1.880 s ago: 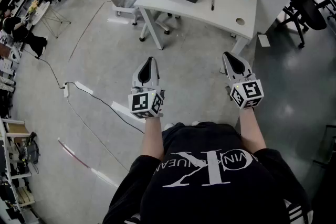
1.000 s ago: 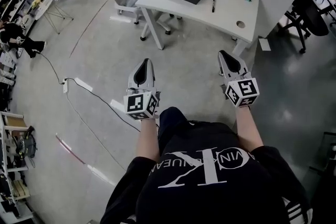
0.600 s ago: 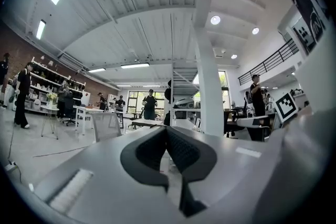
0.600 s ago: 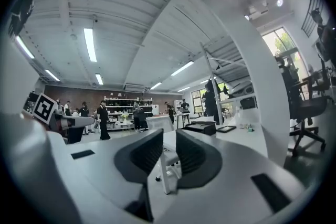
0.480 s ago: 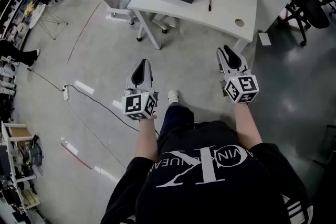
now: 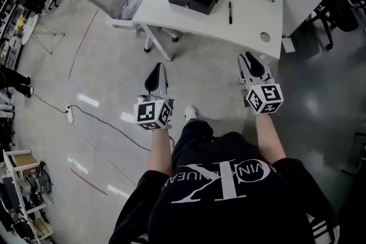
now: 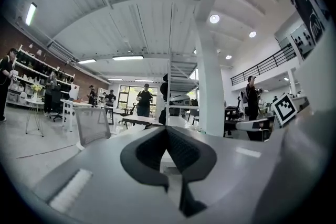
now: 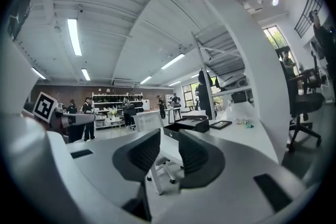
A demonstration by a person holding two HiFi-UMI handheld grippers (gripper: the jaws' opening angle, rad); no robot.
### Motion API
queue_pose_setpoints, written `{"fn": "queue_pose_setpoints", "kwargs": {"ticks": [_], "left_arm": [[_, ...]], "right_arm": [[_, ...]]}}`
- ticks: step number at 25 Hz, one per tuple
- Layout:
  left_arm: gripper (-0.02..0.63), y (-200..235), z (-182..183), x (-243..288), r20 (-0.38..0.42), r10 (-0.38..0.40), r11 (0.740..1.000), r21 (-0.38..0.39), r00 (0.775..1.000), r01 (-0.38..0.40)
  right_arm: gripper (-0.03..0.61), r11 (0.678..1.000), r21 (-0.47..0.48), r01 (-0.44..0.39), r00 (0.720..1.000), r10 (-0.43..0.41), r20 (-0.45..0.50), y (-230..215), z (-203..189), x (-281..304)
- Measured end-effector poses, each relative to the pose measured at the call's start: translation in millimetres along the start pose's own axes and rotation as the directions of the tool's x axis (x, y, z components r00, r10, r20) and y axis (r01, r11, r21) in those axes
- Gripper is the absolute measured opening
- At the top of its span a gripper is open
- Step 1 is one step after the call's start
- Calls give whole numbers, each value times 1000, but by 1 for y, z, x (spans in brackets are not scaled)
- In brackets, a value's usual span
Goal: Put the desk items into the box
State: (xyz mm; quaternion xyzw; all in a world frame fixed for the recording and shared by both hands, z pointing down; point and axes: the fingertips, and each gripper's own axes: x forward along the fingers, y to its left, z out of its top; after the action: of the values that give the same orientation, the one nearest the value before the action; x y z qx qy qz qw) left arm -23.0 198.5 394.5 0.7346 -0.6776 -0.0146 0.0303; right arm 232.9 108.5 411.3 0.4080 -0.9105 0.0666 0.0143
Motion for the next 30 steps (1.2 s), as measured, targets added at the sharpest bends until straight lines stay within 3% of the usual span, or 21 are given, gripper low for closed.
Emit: {"fn": "queue_pose_setpoints", "kwargs": {"ticks": [17,30], "left_arm": [[11,93,-12,120,-28,-124,992,-30,992,123],[11,134,-39,158,-67,-165,984,-83,984,160]], "right_arm": [[72,993,32,117,990,-114,-79,-4,-20,122],[72,982,72,177,975,-165,-148,-5,-40,170]]}}
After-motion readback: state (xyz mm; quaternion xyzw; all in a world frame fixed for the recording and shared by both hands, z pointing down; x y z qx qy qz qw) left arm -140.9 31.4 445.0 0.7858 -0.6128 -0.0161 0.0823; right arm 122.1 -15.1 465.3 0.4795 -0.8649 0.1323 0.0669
